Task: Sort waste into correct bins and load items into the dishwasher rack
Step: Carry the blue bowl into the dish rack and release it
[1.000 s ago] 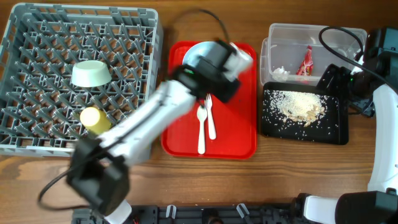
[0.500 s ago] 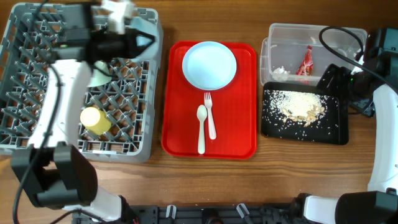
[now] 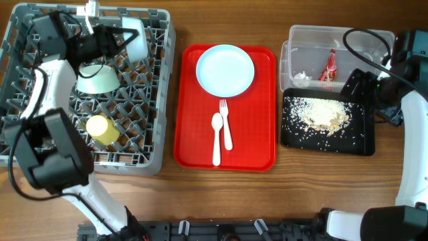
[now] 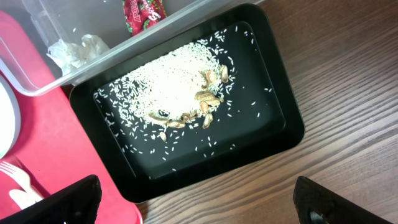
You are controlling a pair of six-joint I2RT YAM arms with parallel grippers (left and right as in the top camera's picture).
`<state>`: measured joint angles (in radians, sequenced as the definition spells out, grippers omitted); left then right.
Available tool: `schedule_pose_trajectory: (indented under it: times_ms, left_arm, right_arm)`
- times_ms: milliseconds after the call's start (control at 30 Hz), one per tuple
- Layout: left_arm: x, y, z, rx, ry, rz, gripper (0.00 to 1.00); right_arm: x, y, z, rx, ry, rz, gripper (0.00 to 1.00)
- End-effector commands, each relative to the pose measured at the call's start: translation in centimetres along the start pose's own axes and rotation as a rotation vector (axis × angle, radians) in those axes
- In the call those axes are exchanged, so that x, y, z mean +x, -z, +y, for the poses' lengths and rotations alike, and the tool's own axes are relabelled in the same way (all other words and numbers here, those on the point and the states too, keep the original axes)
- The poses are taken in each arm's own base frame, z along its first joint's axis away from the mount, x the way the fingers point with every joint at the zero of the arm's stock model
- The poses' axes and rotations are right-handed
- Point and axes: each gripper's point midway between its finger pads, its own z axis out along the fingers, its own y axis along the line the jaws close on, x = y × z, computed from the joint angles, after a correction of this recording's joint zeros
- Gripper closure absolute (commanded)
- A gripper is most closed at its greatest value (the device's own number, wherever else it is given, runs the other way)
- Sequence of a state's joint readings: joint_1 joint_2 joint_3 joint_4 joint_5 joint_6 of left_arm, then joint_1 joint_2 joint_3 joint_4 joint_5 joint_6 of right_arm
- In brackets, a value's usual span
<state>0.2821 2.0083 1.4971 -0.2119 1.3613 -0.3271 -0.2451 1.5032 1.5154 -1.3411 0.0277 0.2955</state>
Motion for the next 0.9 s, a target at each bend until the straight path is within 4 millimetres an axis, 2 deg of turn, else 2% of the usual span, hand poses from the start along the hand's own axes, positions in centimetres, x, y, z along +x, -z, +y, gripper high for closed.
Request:
schedule_pose_trajectory:
  times_ms: [0, 200, 333, 567, 700, 800, 833, 867]
  left_arm:
    - [0.3, -0.2, 0.6, 0.080, 0.134, 0.034, 0.96]
    - [0.7, -0.3, 2.6, 0.071, 0.170, 0.033, 0.96]
    - [0.6, 0.7, 4.2, 0.056, 0.201, 0.010, 0.96]
    - [-0.2, 2.7, 5.9, 0.005, 0.224, -0.048, 0.96]
    - [-0.2, 3.8, 7.9, -0.088, 0.298, -0.093, 0.95]
    - [-0.2, 4.6, 9.0, -0.140, 0.329, -0.119, 0.79]
    - [-0.4, 5.0, 9.1, -0.143, 0.331, -0.127, 0.77]
    - [-0.4, 5.2, 9.2, -0.145, 0.332, -0.132, 0.66]
  right_arm:
    - [-0.4, 1.0, -0.2, 0.004, -0.020, -0.042, 0.00]
    - [-0.4, 1.0, -0.2, 0.004, -0.020, -0.042, 0.00]
    - [-0.4, 1.0, -0.2, 0.005, -0.013, -0.041, 0.00]
    - [-0.4, 1.0, -0.2, 0.005, -0.012, -0.040, 0.00]
    - [-0.4, 1.0, -0.2, 0.005, -0.007, -0.040, 0.00]
    - [-0.4, 1.0, -0.2, 0.004, -0.002, -0.040, 0.00]
    - [-0.4, 1.0, -0.2, 0.002, -0.001, -0.039, 0.00]
    - [-0.4, 1.0, -0.1, -0.003, 0.002, -0.038, 0.00]
